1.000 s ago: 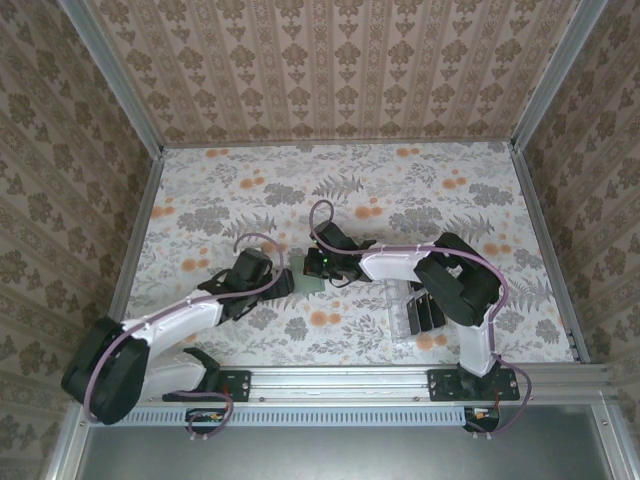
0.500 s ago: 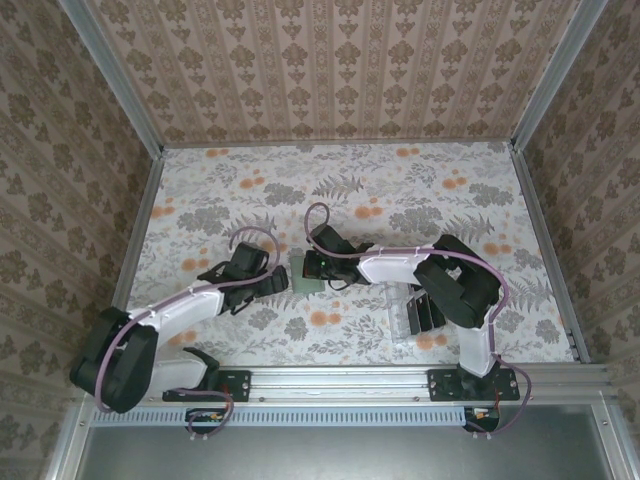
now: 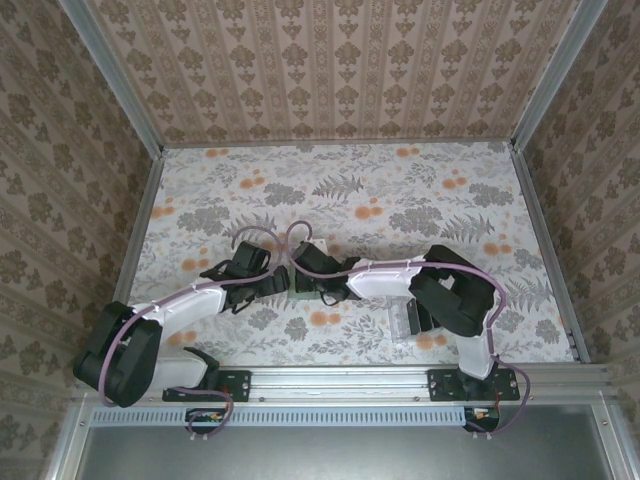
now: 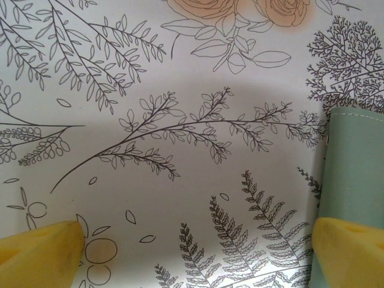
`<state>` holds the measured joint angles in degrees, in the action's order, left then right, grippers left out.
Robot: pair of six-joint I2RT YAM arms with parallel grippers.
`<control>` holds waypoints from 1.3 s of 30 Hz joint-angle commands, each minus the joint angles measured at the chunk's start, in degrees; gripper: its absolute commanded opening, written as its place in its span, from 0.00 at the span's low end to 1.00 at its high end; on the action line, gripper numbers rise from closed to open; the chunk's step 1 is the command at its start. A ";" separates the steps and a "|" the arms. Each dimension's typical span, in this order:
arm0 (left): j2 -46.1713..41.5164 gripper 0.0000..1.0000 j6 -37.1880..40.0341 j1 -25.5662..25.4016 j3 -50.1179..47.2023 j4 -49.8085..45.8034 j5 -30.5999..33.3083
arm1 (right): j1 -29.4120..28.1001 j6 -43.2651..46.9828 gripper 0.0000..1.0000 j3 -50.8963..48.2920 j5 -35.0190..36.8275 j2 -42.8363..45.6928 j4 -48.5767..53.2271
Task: Put the credit cards into the card holder
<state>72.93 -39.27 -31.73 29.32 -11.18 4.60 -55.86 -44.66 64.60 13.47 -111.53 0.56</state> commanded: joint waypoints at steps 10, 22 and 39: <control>-0.72 1.00 -0.71 0.86 1.17 -2.67 3.97 | -9.56 -1.60 0.00 -6.13 16.53 -10.65 14.64; -1.65 1.00 0.93 1.14 3.61 -5.07 6.31 | -9.38 -1.96 0.30 -6.48 13.23 -7.71 11.92; -3.91 1.00 8.09 12.78 14.04 -8.19 1.96 | 3.62 9.59 1.00 7.64 -0.44 12.23 11.16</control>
<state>70.70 -34.48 -20.58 40.66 -17.17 8.43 -54.33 -37.17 69.89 17.26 -105.62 8.62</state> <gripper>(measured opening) 0.997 0.999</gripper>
